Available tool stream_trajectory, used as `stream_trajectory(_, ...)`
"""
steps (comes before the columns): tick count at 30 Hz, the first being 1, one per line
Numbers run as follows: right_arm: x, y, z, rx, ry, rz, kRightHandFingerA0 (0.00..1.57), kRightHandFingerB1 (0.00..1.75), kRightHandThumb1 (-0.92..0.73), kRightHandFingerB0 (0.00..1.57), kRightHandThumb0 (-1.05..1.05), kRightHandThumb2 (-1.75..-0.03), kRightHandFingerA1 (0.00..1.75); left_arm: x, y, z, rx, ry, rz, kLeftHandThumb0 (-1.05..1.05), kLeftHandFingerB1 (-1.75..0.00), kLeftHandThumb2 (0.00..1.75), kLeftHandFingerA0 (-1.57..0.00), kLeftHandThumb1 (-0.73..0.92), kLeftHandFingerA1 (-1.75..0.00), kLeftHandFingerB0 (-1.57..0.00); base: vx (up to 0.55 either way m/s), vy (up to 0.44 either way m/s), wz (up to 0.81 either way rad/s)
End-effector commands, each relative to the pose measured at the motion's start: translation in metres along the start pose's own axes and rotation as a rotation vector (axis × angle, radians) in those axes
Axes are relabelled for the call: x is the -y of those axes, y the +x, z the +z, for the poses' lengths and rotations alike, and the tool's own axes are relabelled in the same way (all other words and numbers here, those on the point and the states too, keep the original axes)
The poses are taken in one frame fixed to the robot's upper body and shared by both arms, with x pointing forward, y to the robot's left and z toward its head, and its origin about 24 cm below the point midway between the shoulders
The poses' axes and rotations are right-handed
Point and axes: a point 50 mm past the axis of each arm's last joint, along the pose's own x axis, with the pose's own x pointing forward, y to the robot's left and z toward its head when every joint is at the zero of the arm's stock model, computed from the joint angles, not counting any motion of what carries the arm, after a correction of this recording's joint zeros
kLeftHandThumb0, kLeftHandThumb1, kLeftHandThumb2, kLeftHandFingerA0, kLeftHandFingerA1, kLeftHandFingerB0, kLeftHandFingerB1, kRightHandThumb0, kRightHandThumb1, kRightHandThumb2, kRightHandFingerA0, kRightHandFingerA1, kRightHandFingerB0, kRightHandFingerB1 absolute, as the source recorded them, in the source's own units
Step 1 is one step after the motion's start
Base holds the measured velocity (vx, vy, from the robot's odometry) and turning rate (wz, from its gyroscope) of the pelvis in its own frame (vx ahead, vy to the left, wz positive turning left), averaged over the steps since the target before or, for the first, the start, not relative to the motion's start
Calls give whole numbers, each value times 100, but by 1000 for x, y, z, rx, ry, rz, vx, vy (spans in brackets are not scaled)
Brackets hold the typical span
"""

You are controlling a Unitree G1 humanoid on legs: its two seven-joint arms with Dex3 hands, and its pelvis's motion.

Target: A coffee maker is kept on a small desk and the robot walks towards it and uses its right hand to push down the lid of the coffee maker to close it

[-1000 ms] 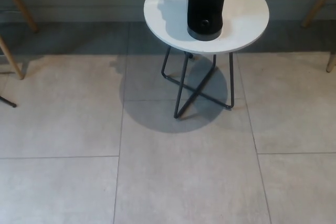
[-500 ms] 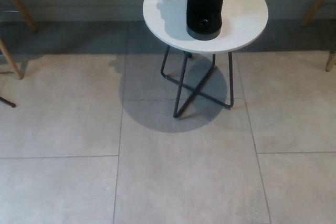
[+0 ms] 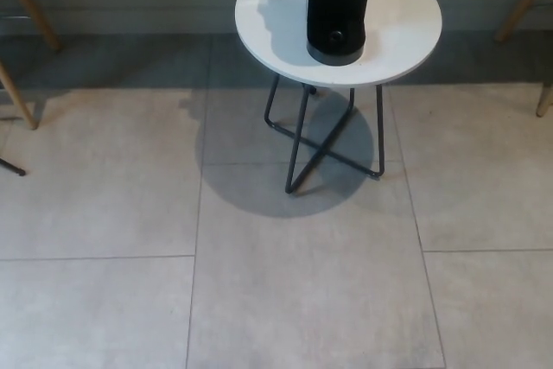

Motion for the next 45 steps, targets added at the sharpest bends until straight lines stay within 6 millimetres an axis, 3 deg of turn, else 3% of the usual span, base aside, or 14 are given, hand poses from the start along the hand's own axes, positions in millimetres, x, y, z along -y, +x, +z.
stream_trajectory(1, 9, -1, 3, 13, -21, 1, 8, 23, -68, 0, -83, -61, 34, -4, 0, 7, 51, -5, 0, -73, -43, 84, -10, 45, -51, -19, 0, 0, 0)
stream_trajectory(3, 9, -1, 3, 14, -21, 2, 8, 23, -68, 0, -83, -61, 34, -4, 0, 7, 51, -5, 0, -73, -43, 84, -10, 45, -51, -19, 0, 0, 0)
stream_trajectory(4, 10, 1, 7, 26, -43, 5, 6, 16, -55, 1, -87, -96, 34, -5, -1, 3, 39, 10, -6, -73, -42, 83, -9, 46, -50, -16, 0, 0, 0)
stream_trajectory(11, 11, 1, 8, 27, -33, 5, 8, 14, -55, 6, -87, -94, 29, -5, -3, -1, 36, 6, -29, -38, -49, 89, -3, 23, -53, 0, 0, 0, 0)
stream_trajectory(12, 11, 2, 9, 26, -28, 6, 2, 23, -48, 0, -79, -94, 20, -6, -3, -1, 26, 40, -32, -75, -38, 88, -10, 45, -52, -3, 0, 0, 0)
stream_trajectory(16, 11, 4, 10, 18, 0, 7, 0, 16, -46, 0, -81, -89, 12, -9, -3, -3, -7, 93, -28, -74, -38, 87, -9, 45, -51, -4, 74, -18, 48)
stream_trajectory(17, 11, 4, 10, 15, 3, 10, 0, 17, -45, 0, -80, -89, 11, -9, -3, -3, -10, 96, -26, -38, -50, 85, -2, 17, -53, 0, -61, -31, 44)
stream_trajectory(18, 11, 4, 10, 13, 8, 12, 0, 18, -42, 0, -78, -89, 10, -9, -3, -4, -11, 96, -26, -76, -28, 56, -8, 51, -42, -13, -73, -17, -10)
stream_trajectory(23, 11, 4, 11, 26, 10, 20, 0, 17, -40, 0, -75, -89, 11, -9, -3, -5, -18, 97, -27, -69, -30, 84, -2, 41, -40, -9, 15, 42, -4)
stream_trajectory(28, 8, 0, 10, 22, 2, 44, 0, 23, -37, 0, -69, -85, 18, -9, -4, -9, -33, 114, -32, -64, -24, 82, -3, 35, -32, -2, 206, 298, -11)
stream_trajectory(29, 8, 0, 10, 20, -5, 43, 0, 19, -47, 0, -78, -54, 25, -9, -4, -9, -37, 114, -31, -73, -29, 54, -2, 47, -38, -3, 388, 432, -9)
stream_trajectory(31, 8, 1, 8, 8, -3, 38, 3, 17, -36, 0, -82, -76, 17, -10, -4, -10, -44, 123, -27, -64, -21, 83, 0, 36, -32, -2, 255, 251, 9)
stream_trajectory(39, 9, 1, 7, 0, -8, 39, 0, 23, -38, 0, -72, -88, 17, -11, -6, -14, -54, 121, -39, -64, -23, 83, -3, 36, -36, -4, 243, -2, 7)
stream_trajectory(45, 11, 4, 9, -5, -24, 34, 0, 17, -51, 0, -85, -63, 25, -10, -6, -19, -79, 117, -25, -76, -27, 55, -3, 46, -36, -5, 290, -237, 18)
